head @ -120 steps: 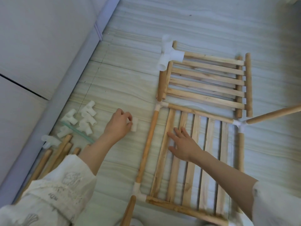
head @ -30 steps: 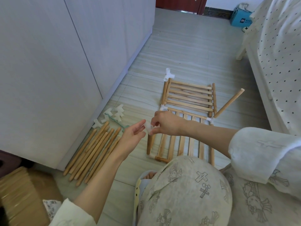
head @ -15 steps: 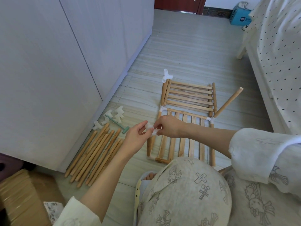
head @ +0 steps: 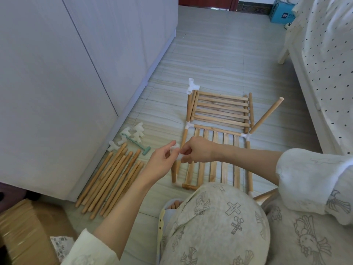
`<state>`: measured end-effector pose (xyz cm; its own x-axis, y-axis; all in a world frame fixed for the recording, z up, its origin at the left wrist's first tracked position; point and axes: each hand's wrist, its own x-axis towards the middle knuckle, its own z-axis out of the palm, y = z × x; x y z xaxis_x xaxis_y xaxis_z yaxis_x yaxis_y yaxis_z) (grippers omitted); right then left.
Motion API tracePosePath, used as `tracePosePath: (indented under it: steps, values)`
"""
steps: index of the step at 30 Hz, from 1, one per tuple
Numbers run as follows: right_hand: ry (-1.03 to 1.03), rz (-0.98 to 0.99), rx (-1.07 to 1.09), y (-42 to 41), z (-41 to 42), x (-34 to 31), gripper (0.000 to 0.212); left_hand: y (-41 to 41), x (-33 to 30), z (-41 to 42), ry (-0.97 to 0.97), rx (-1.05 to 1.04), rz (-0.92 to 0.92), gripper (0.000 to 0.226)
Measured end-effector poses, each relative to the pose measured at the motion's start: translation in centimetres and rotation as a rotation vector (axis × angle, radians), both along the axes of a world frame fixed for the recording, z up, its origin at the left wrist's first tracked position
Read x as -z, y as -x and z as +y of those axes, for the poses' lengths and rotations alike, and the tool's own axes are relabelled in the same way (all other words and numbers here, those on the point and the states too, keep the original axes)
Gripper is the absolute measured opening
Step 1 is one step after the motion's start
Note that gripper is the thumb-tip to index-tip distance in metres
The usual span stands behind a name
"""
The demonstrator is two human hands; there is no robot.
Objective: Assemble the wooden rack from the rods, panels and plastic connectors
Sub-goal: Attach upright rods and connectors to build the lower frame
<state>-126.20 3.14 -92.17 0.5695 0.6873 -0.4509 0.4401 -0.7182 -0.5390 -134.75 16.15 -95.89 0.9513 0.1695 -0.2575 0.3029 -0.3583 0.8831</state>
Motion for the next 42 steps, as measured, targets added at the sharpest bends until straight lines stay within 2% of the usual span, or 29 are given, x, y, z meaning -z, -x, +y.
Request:
tracePosePath:
  steps: [4,11,13,16,36,42]
  values:
    - [-0.014,0.014,0.011,0.2,0.2,0.1,0.027,0.6,0.1,-0.2,0.035,-0.042,-0.017,0.045]
    - [0.039,-0.056,-0.095,0.3,0.1,0.4,0.035,0.9,0.6,-1.2,0.079,-0.08,-0.02,0.044]
    - [0.043,-0.086,-0.111,0.3,0.1,0.6,0.04,0.6,0.7,-1.2,0.163,-0.121,-0.004,0.044]
    - [0.047,-0.093,-0.116,0.4,0.2,0.6,0.033,0.1,1.0,-1.1,0.255,-0.192,0.043,0.047]
    - [0.023,-0.054,-0.091,0.7,0.8,2.2,0.03,0.2,1.9,-1.1,0.178,-0.189,0.024,0.046]
    - [0.034,-0.039,-0.094,0.6,1.6,2.5,0.03,0.3,2.9,0.0,0.27,-0.196,0.053,0.047]
